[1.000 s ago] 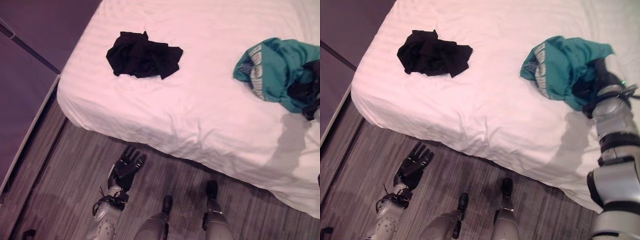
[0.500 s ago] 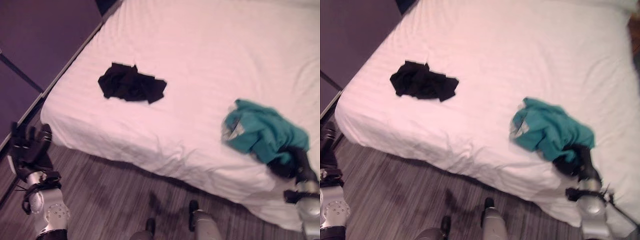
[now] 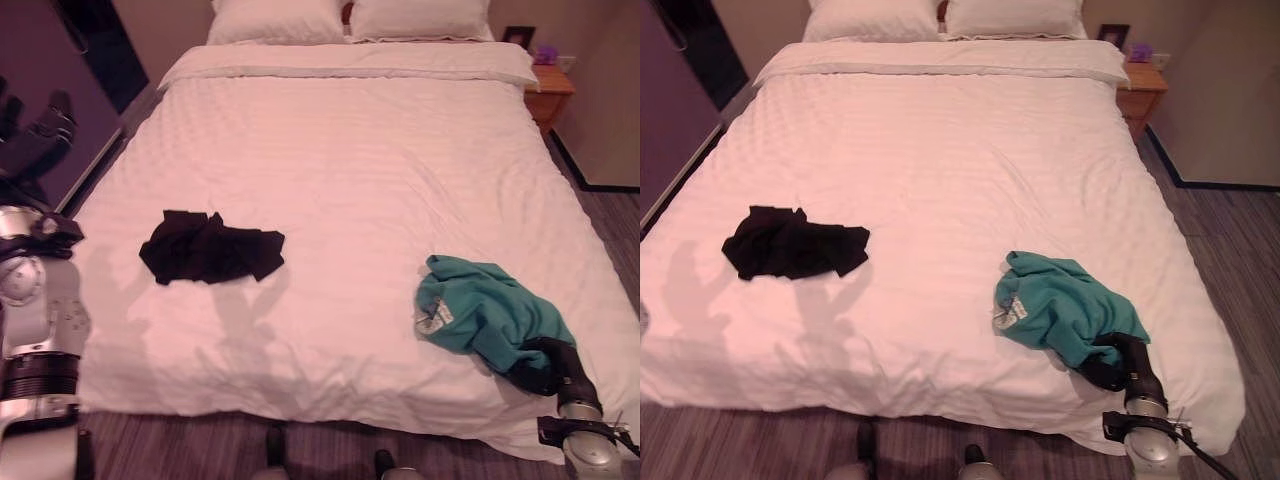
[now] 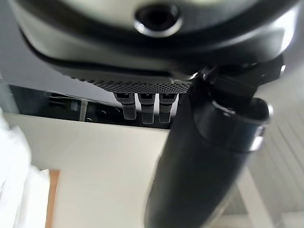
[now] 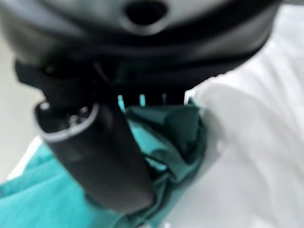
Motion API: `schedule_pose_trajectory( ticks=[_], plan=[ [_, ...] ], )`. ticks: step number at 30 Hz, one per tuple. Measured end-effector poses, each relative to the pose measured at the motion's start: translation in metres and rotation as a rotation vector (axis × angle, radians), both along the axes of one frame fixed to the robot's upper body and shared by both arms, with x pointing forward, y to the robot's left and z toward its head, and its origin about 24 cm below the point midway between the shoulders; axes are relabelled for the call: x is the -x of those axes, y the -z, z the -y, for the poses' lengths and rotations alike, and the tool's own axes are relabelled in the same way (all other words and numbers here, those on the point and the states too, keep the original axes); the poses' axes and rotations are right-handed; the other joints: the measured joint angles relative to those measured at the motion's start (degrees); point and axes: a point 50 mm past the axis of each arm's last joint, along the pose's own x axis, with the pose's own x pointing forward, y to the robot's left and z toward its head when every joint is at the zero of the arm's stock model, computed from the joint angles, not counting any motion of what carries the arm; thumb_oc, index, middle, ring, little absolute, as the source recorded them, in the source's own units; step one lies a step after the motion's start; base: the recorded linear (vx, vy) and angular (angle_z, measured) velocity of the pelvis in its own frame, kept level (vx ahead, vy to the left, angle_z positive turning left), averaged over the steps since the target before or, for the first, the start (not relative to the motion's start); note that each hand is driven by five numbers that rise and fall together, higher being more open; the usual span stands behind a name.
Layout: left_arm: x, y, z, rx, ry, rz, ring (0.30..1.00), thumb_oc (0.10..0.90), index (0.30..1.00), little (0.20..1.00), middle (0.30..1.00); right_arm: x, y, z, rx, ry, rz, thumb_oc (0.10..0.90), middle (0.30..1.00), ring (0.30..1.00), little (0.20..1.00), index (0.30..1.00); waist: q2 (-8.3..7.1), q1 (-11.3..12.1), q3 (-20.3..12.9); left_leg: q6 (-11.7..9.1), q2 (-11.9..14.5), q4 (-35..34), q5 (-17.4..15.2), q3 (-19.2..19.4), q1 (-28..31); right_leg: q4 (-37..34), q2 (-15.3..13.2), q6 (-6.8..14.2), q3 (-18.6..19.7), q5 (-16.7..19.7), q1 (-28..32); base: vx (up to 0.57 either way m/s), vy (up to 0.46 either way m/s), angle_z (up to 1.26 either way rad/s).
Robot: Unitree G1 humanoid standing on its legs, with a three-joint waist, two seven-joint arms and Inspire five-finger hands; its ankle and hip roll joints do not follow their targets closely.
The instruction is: Pick up bed clothes into laundry basket.
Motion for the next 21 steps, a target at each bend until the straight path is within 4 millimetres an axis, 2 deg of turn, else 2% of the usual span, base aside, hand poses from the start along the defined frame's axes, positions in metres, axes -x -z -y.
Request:
schedule_pose_trajectory(
  ticks=[1, 2, 3, 4, 5, 6, 8, 9, 10, 11, 12, 13, 14, 15, 16, 17, 18, 21],
  plan=[
    [0.001, -0.003, -0.004, 0.001, -0.02, 0.002, 0.9, 0.8, 0.9, 0.9, 0.9, 0.003, 0.003, -0.001, -0.011, 0.002, -0.007, 0.4, 0.3, 0.3, 0.3, 0.3, -0.28, -0.14, -0.75, 0.97, -1.57, -0.36, -0.46, 0.73, 0.45, 3.5, -1.7, 1.57, -0.02, 1.44, -0.9, 0.13, 0.354, -0.5],
    [0.002, -0.01, -0.009, -0.049, -0.047, -0.032, 0.9, 0.8, 0.9, 0.9, 0.9, 0.003, 0.005, -0.004, -0.035, 0.02, 0.007, 0.4, 0.3, 0.3, 0.3, 0.3, -1.28, -0.53, -1.02, 2.01, -3.53, -1.48, 1.34, 2.43, 2.15, 11.75, -3.58, 4.59, -0.14, -0.02, -5.4, 0.09, 0.341, -0.21],
    [0.001, -0.01, -0.006, -0.077, -0.043, -0.046, 0.9, 0.8, 0.9, 0.9, 0.9, 0.004, 0.006, -0.004, -0.044, 0.03, 0.009, 0.4, 0.3, 0.3, 0.3, 0.3, -0.92, -1.51, -0.84, 2.18, -4.34, -0.84, 1.17, 1.96, 1.92, 13.03, -3.52, 5.52, 0.18, -0.19, -6.19, 0.09, 0.34, -0.14],
    [-0.001, -0.013, -0.006, -0.126, -0.055, -0.084, 0.9, 0.8, 0.9, 0.9, 0.9, 0.0, 0.005, -0.005, -0.048, 0.03, 0.017, 0.4, 0.3, 0.3, 0.3, 0.3, -0.93, -2.38, -0.51, 3.21, -4.97, 0.3, 0.53, 2.39, 1.24, 15.81, -3.75, 6.39, -0.31, 3.58, -7.87, 0.12, 0.298, -0.12],
    [-0.005, -0.018, -0.006, -0.277, -0.068, -0.212, 0.9, 0.8, 0.9, 0.9, 0.9, -0.01, 0.001, -0.007, -0.05, 0.02, 0.045, 0.4, 0.3, 0.3, 0.3, 0.3, -1.26, -2.01, 0.28, 3.78, -4.92, 0.54, 0.14, 3.13, 1.34, 23.33, -5.49, 7.04, -3.68, 3.85, -12.75, 0.08, 0.187, -0.24],
    [-0.007, -0.018, -0.004, -0.33, -0.058, -0.248, 0.9, 0.8, 0.9, 0.9, 0.9, -0.013, -0.001, -0.008, -0.05, 0.013, 0.052, 0.4, 0.3, 0.3, 0.3, 0.3, -0.61, -2.01, 0.94, 3.84, -4.86, 0.57, 0.12, 3.27, 1.49, 23.78, -5.93, 6.97, -5.59, 3.5, -14.02, 0.14, 0.238, -0.42],
    [-0.01, -0.013, -0.001, -0.398, -0.027, -0.321, 0.9, 0.8, 0.9, 0.9, 0.9, -0.024, -0.004, -0.011, -0.042, -0.018, 0.058, 0.4, 0.3, 0.3, 0.3, 0.3, 0.25, -1.19, 1.7, 4.22, -4.18, -0.77, 0.05, 5.07, 2.95, 16.62, -6.74, 6.53, -12.96, 3.44, -13.52, 0.09, 0.131, -0.57],
    [-0.011, -0.011, 0.0, -0.427, 0.003, -0.358, 0.9, 0.8, 0.9, 0.9, 0.9, -0.035, -0.008, -0.016, -0.033, -0.061, 0.067, 0.4, 0.3, 0.3, 0.3, 0.3, 0.51, -1.31, 2.18, 4.22, -3.59, -2.19, 0.04, 5.76, 3.76, 8.64, -5.05, 6.49, -15.99, 4.73, -13.24, 0.08, 0.113, -0.97],
    [-0.009, -0.013, -0.001, -0.499, 0.019, -0.411, 0.9, 0.8, 0.9, 0.9, 0.9, -0.054, -0.018, -0.023, -0.009, -0.141, 0.08, 0.4, 0.3, 0.3, 0.3, 0.3, 0.43, -0.7, 3.18, 4.29, -2.84, -4.74, -0.03, 7.67, 4.77, -0.3, -2.68, 6.51, -22.27, 8.51, -13.95, 0.06, 0.086, -0.83],
    [-0.008, -0.017, -0.001, -0.567, 0.025, -0.462, 0.9, 0.8, 0.9, 0.9, 0.9, -0.061, -0.022, -0.027, -0.006, -0.172, 0.094, 0.4, 0.3, 0.3, 0.3, 0.3, -0.66, -1.21, 3.83, 4.27, -3.33, -5.06, -0.05, 8.25, 4.76, -4.53, -2.03, 6.45, -24.2, 11.62, -13.8, 0.04, 0.106, -0.39],
    [-0.011, -0.016, 0.006, -0.663, 0.074, -0.529, 0.9, 0.8, 0.9, 0.9, 0.9, -0.063, -0.024, -0.029, -0.008, -0.194, 0.106, 0.4, 0.3, 0.3, 0.3, 0.3, -2.03, -2.62, 4.6, 4.11, -4.63, -5.04, -0.14, 7.34, 5.09, -6.54, -2.17, 5.17, -23.35, 15.57, -11.86, 0.0, 0.084, 0.37],
    [-0.016, -0.011, 0.014, -0.725, 0.111, -0.57, 0.9, 0.8, 0.9, 0.9, 0.9, -0.058, -0.023, -0.027, 0.001, -0.195, 0.098, 0.4, 0.3, 0.3, 0.3, 0.3, -2.14, -3.63, 4.74, 3.77, -5.3, -5.13, -0.31, 5.96, 5.12, -6.74, -1.76, 3.92, -20.73, 17.26, -9.98, 0.02, 0.085, 0.55],
    [-0.025, -0.003, 0.027, -0.853, 0.156, -0.658, 0.9, 0.8, 0.9, 0.9, 0.9, -0.056, -0.027, -0.022, 0.026, -0.203, 0.102, 0.4, 0.3, 0.3, 0.3, 0.3, -0.79, -2.85, 5.68, 2.96, -4.21, -5.13, -0.49, 5.19, 5.97, -7.04, -0.89, 3.43, -19.73, 17.79, -9.11, 0.02, 0.036, 0.38],
    [-0.026, 0.0, 0.031, -0.939, 0.173, -0.709, 0.9, 0.8, 0.9, 0.9, 0.9, -0.056, -0.031, -0.02, 0.029, -0.203, 0.12, 0.4, 0.3, 0.3, 0.3, 0.3, -0.45, -2.89, 5.9, 2.56, -4.01, -5.47, -0.29, 5.35, 6.23, -7.46, -0.68, 3.42, -19.44, 17.77, -8.81, 0.04, 0.027, 0.05],
    [-0.026, 0.006, 0.041, -1.079, 0.216, -0.784, 0.9, 0.8, 0.9, 0.9, 0.9, -0.059, -0.038, -0.019, 0.041, -0.225, 0.144, 0.4, 0.3, 0.3, 0.3, 0.3, 0.68, -2.76, 6.61, 1.91, -3.05, -6.69, 0.09, 5.52, 6.9, -8.9, 0.67, 3.11, -19.55, 17.87, -8.1, 0.0, 0.0, 0.0],
    [-0.027, 0.009, 0.045, -1.138, 0.235, -0.809, 0.9, 0.8, 0.9, 0.9, 0.9, -0.059, -0.041, -0.018, 0.05, -0.245, 0.149, 0.4, 0.3, 0.3, 0.3, 0.3, 1.31, -2.9, 6.96, 1.44, -2.57, -7.44, 0.35, 5.53, 7.19, -9.29, 1.34, 2.97, -19.58, 17.95, -7.93, 0.0, 0.0, 0.0],
    [-0.03, 0.01, 0.056, -1.271, 0.261, -0.853, 0.9, 0.8, 0.9, 0.9, 0.9, -0.06, -0.044, -0.019, 0.053, -0.264, 0.155, 0.4, 0.3, 0.3, 0.3, 0.3, 1.72, -2.98, 7.2, 0.88, -1.85, -7.72, 0.38, 5.07, 6.91, -9.95, 2.08, 2.61, -20.03, 18.22, -7.85, 0.03, -0.035, 0.05],
    [-0.034, 0.018, 0.074, -1.465, 0.313, -0.902, 0.9, 0.8, 0.9, 0.9, 0.9, -0.057, -0.043, -0.022, 0.051, -0.287, 0.148, 0.4, 0.3, 0.3, 0.3, 0.3, 2.05, -2.95, 7.39, -0.12, -0.6, -8.03, 0.26, 4.76, 6.68, -11.23, 3.22, 2.4, -20.46, 18.14, -6.97, 0.04, -0.054, 0.04]
  ],
)
